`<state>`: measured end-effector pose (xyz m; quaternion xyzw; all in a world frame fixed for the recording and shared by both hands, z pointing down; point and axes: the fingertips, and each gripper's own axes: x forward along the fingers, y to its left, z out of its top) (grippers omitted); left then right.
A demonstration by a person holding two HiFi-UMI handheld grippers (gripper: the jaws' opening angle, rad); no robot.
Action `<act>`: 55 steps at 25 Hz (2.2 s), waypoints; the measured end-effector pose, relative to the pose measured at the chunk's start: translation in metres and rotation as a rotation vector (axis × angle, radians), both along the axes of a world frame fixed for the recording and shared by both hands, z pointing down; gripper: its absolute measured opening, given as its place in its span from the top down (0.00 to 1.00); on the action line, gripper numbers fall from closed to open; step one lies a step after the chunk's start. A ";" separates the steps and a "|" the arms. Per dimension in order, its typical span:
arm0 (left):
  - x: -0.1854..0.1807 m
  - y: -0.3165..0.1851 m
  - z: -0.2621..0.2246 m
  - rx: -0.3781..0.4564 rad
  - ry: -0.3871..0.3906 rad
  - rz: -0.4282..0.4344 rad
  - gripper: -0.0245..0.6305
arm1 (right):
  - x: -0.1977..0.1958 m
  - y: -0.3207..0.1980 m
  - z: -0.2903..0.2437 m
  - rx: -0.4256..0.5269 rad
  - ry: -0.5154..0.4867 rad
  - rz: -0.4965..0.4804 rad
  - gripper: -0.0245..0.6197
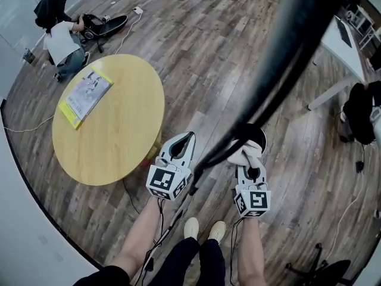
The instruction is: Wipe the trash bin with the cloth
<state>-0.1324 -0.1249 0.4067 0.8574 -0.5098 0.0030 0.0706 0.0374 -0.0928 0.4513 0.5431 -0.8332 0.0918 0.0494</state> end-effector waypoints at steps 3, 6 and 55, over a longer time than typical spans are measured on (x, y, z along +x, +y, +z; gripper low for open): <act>-0.003 -0.008 0.002 -0.004 -0.004 -0.003 0.97 | -0.007 -0.007 0.003 -0.010 -0.003 -0.012 0.81; -0.004 -0.017 0.005 -0.005 -0.005 -0.007 0.97 | -0.011 -0.019 0.007 -0.015 -0.001 -0.025 0.81; 0.036 -0.108 0.199 -0.067 -0.050 0.042 0.97 | 0.021 -0.103 0.199 -0.068 0.001 -0.028 0.81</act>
